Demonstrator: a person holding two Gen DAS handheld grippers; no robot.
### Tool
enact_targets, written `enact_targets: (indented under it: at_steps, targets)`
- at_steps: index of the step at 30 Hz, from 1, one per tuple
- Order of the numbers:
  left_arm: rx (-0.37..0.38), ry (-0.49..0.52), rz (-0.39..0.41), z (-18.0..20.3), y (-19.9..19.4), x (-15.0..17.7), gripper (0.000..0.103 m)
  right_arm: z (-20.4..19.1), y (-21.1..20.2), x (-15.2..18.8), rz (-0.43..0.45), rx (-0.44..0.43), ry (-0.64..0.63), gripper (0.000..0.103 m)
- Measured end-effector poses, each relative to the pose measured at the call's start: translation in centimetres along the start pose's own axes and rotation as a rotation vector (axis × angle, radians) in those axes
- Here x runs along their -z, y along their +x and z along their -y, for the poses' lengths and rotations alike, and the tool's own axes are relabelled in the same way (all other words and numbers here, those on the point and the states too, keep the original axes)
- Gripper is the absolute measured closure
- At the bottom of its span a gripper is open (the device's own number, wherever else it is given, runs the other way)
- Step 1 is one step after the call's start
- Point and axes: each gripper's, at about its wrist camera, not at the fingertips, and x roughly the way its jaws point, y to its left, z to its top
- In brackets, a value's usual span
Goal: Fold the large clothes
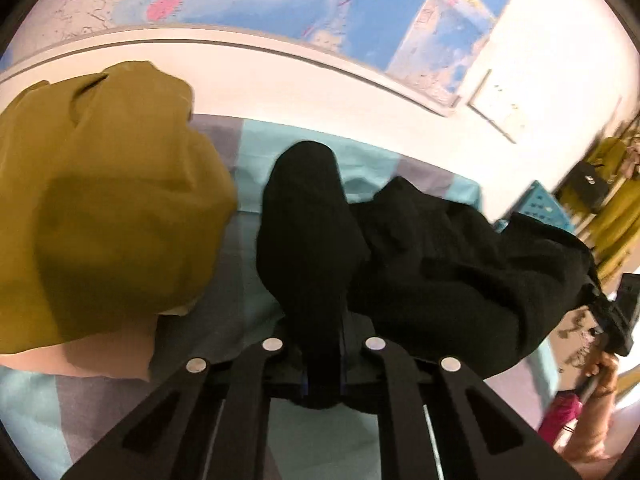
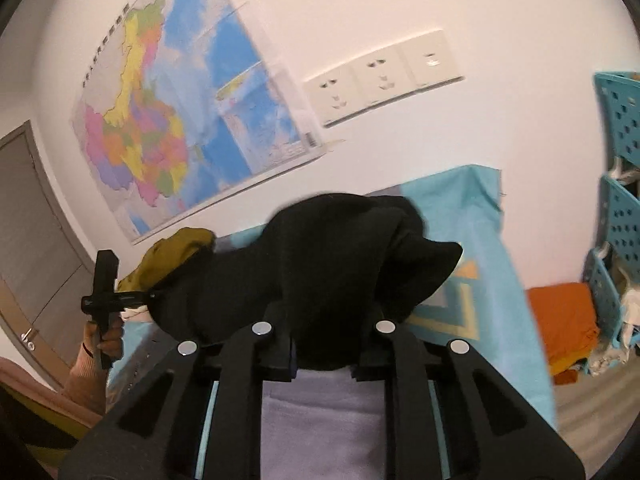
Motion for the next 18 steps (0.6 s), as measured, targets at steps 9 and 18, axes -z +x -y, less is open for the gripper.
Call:
enact_targets:
  at_steps: [9, 18]
  targets:
    - [-0.143, 0.136, -0.120, 2.9, 5.5, 0.4, 0.067, 3.6, 2.4, 4.2, -0.190, 0.245, 0.100, 0.048]
    - [-0.175, 0.287, -0.065, 5.8, 4.6, -1.0, 0.025, -4.7, 3.4, 0.1, -0.102, 0.072, -0.112, 0.046]
